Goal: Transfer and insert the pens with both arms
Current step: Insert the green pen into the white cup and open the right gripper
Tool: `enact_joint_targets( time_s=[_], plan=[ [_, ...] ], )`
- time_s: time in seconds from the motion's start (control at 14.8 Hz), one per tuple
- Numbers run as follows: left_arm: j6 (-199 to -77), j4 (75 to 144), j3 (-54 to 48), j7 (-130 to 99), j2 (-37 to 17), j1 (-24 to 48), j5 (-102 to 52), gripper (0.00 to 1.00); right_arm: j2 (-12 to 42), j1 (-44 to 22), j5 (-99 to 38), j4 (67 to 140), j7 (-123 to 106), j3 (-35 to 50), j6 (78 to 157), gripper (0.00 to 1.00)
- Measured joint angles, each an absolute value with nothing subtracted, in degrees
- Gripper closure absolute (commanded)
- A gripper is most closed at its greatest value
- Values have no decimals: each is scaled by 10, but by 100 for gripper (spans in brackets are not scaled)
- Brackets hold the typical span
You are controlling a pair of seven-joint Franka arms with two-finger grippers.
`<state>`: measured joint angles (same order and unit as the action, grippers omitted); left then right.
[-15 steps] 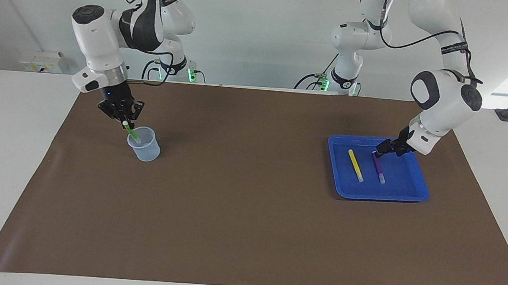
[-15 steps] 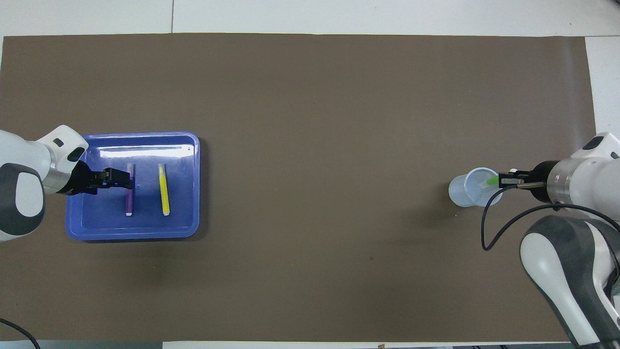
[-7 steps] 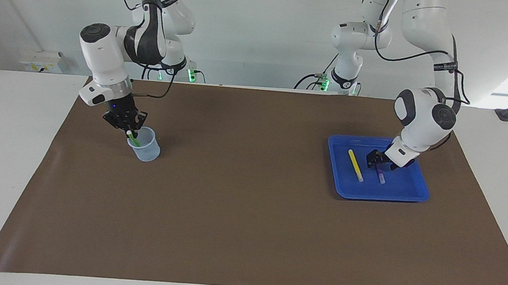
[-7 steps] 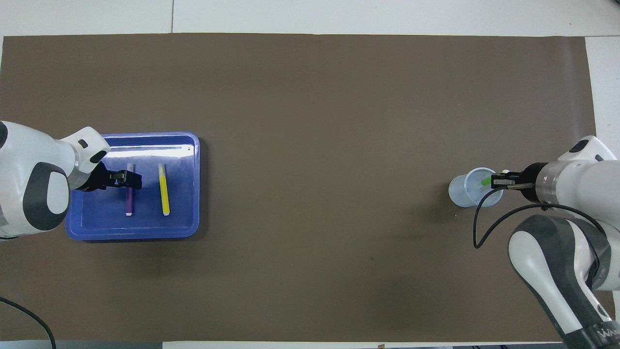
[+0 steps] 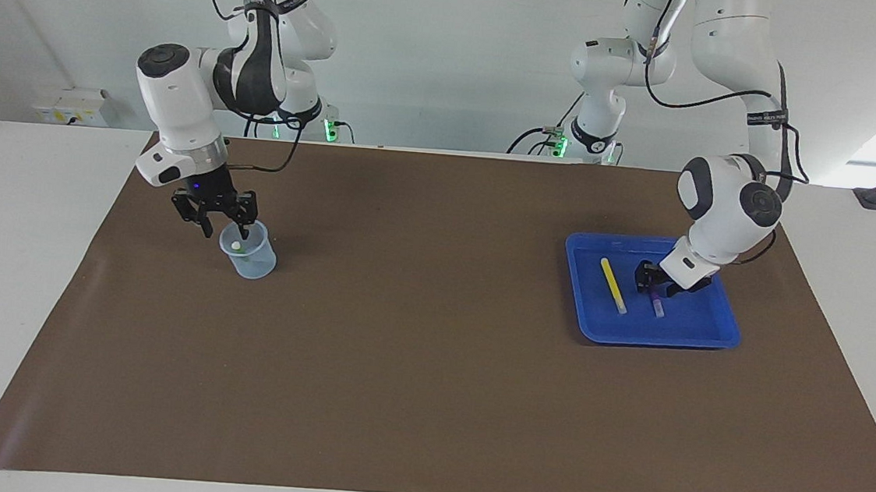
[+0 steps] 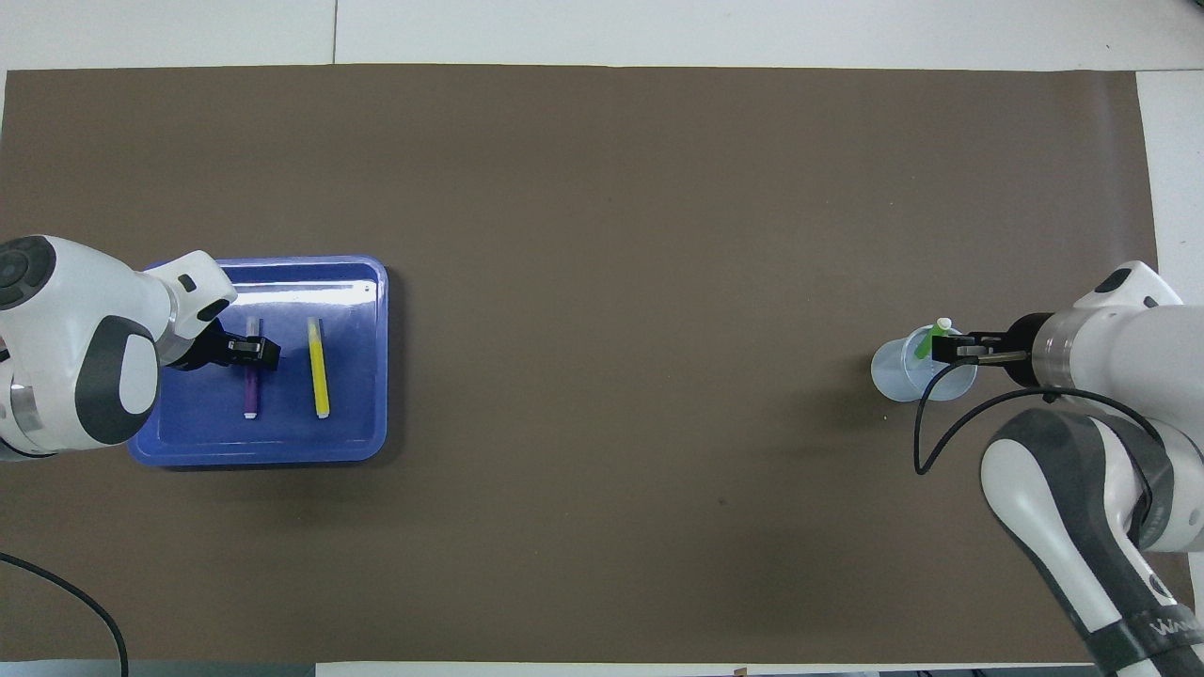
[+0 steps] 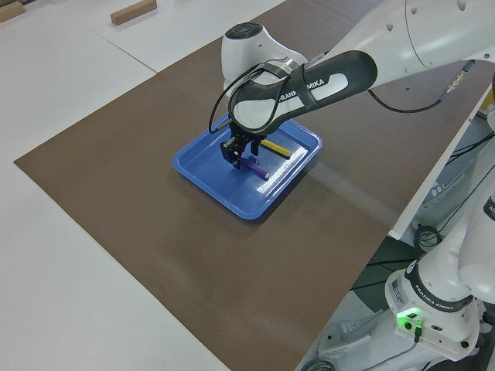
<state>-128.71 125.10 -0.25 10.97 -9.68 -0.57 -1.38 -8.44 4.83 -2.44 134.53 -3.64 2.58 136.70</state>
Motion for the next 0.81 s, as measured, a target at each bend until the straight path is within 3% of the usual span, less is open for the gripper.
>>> enact_joint_targets(
  time_s=[0.13, 0.27, 0.81],
  plan=[
    [-1288, 1253, -2, 110, -97, -6, -14, 77, -83, 48, -24, 1324, -36, 25, 1352, 0],
    [-1290, 1254, -2, 110, -97, -6, -13, 100, -83, 49, -24, 1293, -35, 25, 1316, 0],
    [-1293, 1254, 0, 111, -96, -10, -12, 100, -54, 49, -3, 1114, -12, 24, 1120, 0]
  ],
)
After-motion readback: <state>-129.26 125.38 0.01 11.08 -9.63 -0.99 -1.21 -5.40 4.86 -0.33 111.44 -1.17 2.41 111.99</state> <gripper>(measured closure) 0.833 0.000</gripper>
